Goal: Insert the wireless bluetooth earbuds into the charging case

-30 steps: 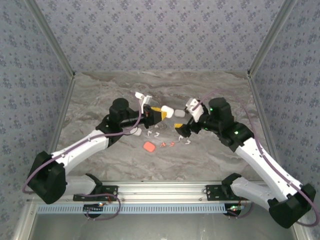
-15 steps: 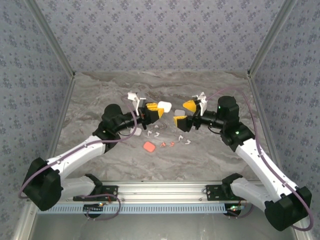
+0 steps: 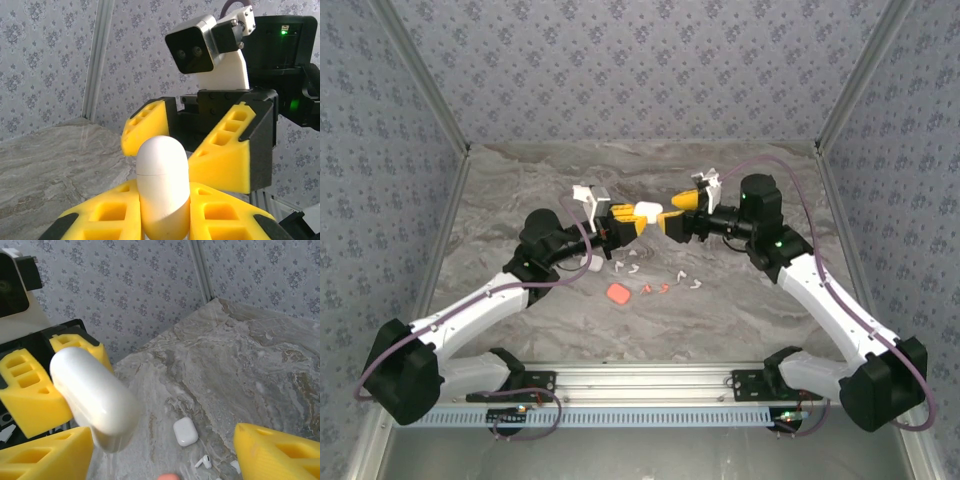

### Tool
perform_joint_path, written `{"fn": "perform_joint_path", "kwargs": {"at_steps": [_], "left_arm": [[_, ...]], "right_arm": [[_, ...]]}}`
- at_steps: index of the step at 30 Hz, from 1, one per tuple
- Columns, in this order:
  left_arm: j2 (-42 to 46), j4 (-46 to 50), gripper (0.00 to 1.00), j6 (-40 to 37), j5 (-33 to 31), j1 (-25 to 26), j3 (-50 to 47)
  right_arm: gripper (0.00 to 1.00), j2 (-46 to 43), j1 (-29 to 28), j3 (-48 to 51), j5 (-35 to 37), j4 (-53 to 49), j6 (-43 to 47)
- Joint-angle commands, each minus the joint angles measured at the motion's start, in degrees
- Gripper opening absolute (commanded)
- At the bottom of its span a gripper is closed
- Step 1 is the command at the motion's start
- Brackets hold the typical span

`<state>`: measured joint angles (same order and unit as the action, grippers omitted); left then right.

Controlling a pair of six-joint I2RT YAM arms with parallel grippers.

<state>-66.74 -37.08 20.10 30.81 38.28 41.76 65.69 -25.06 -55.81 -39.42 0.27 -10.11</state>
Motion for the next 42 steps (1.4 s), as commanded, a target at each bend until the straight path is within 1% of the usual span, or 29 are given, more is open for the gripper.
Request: {"fn": "perform_joint_path", "kwargs": {"at_steps": [1,4,8,19,25,29,33,36,38,42], "left_arm": [[1.4,-1.8,0.00,-1.0,1.8,0.3,0.8],[1.5,-1.5,0.00,-1.2,2.2,0.3,0.9],[1.5,-0.9,0.00,-1.8,2.6,0.4,1.0],[1.1,-1.9,0.00,-3.9,2.2,0.5,0.8],[0.7,-3.7,0.00,-8.5,1.5,1.6,-0.4],[0.0,-4.9,0.00,-11.1,0.2,1.6,-1.8],[-0.4,-6.8,0.00,-13.3,-0.8,1.8,-3.3],[-0.2,-7.4,0.00,-14.8,-1.6,1.9,-4.5],[0.2,-7.6,0.00,-15.8,-2.0,2.1,-5.4],[1.8,-8.3,0.00,-16.6,-3.1,2.3,-7.5]], "right_arm": [[0.74,1.2,-0.2,-2.8,0.2,0.2,-0.4],[0.71,2.5,-0.1,-4.2,0.6,-1.0,-0.6],[0.70,3.9,0.4,-6.1,0.4,-2.1,-0.7],[0.70,4.8,2.0,-8.2,0.1,-4.2,-0.3],[0.70,4.4,2.5,-8.5,-1.0,-5.4,-0.1],[0.71,1.2,3.2,-7.7,-1.9,-7.5,0.2],[0.72,-3.8,4.3,-5.7,1.7,-13.1,0.0],[0.71,-6.9,4.6,-4.1,7.5,-20.0,-1.6],[0.71,-8.2,4.7,-2.4,12.1,-24.5,-4.0],[0.66,-8.9,4.5,3.0,18.3,-29.0,-10.1]]}}
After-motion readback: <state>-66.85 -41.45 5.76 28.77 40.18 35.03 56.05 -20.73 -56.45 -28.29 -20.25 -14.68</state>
